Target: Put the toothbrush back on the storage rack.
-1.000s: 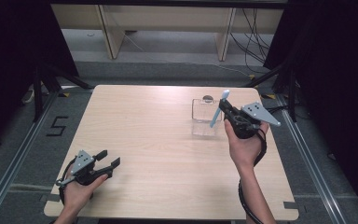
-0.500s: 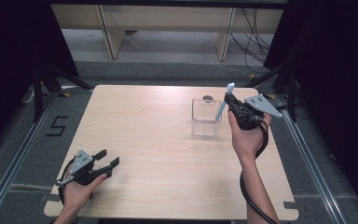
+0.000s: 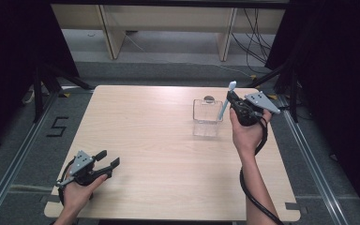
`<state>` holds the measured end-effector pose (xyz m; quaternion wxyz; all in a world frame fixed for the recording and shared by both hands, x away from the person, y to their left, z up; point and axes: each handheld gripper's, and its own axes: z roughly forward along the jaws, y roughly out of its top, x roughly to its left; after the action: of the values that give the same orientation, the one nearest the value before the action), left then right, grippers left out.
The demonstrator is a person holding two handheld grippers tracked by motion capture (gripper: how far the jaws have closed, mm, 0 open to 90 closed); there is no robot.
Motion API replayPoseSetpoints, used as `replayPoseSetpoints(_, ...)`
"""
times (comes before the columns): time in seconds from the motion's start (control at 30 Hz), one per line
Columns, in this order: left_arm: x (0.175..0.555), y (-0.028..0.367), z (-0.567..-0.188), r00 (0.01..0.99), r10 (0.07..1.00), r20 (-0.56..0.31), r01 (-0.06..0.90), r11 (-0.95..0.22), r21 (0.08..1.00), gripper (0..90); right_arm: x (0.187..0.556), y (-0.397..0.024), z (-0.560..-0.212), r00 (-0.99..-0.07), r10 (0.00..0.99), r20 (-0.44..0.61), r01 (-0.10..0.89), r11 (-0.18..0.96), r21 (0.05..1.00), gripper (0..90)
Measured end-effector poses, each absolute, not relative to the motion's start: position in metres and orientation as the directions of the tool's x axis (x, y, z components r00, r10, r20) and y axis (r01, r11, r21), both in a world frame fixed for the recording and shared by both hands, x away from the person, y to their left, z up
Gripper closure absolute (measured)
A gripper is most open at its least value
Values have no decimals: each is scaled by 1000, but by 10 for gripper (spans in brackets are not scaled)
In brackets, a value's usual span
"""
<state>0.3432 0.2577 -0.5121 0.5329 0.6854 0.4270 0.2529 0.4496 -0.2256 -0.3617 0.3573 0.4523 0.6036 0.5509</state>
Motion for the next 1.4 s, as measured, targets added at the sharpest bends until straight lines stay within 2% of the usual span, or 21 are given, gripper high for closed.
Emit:
replayPoseSetpoints(0.4,346,257,-514,530,842,-99,290,-70,954,339,455,-227,-370,-317,946,66,168,-13,986,862)
replayPoseSetpoints(0.47,343,256,-514,510,854,-107,322,-73,944,339,456,-227,-372,-316,946,76,175,-21,984,862)
replayPoseSetpoints(1.07,344,257,-515,512,853,-105,318,-75,945,339,463,-228,-393,-300,951,71,211,-6,977,862)
replayPoseSetpoints(1.13,344,257,-515,511,853,-105,319,-75,945,339,463,-226,-395,-301,949,94,227,-25,973,862)
replayPoseSetpoints(1.17,344,257,-515,511,853,-106,320,-74,945,339,464,-228,-397,-308,949,65,217,4,976,862)
replayPoseSetpoints(1.4,345,257,-516,522,847,-100,306,-77,949,339,463,-226,-408,-300,949,97,251,-19,968,862)
